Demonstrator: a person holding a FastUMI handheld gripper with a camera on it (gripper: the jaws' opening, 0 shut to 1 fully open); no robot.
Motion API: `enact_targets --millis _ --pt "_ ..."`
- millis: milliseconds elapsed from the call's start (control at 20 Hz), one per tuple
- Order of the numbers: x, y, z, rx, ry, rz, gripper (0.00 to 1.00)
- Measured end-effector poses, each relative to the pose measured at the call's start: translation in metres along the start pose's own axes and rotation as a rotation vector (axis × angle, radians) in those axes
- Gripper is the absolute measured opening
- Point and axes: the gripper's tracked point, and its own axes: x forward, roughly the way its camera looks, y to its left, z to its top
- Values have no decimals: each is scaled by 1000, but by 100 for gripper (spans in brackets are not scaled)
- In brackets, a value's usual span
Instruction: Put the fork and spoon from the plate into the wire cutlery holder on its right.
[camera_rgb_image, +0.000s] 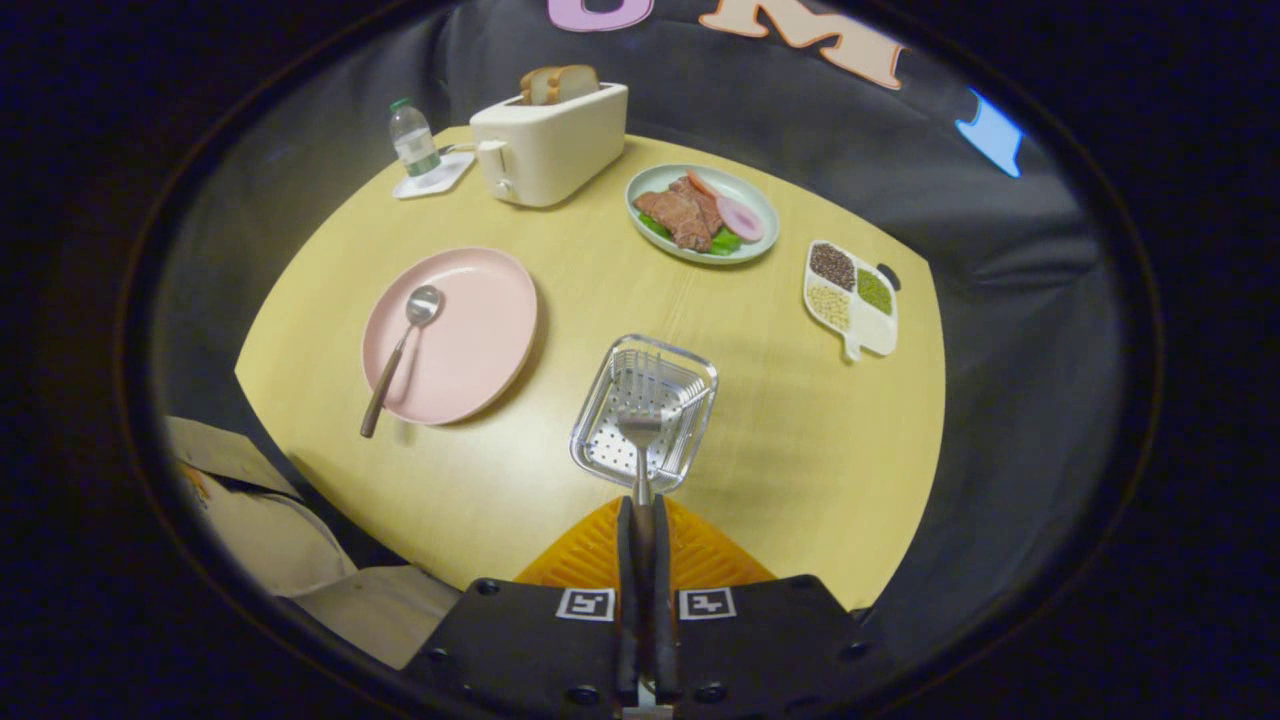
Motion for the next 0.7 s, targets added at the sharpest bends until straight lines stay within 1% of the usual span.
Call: enact_targets --millis 200,350,400,550,700 --pt "12 3 -4 -15 78 19 9" --pt "18 7 -5 -55 130 44 9" --pt "19 8 -2 -56 132 45 12" --pt "24 7 6 -47 126 30 12" --pt "23 5 12 -39 104 9 15"
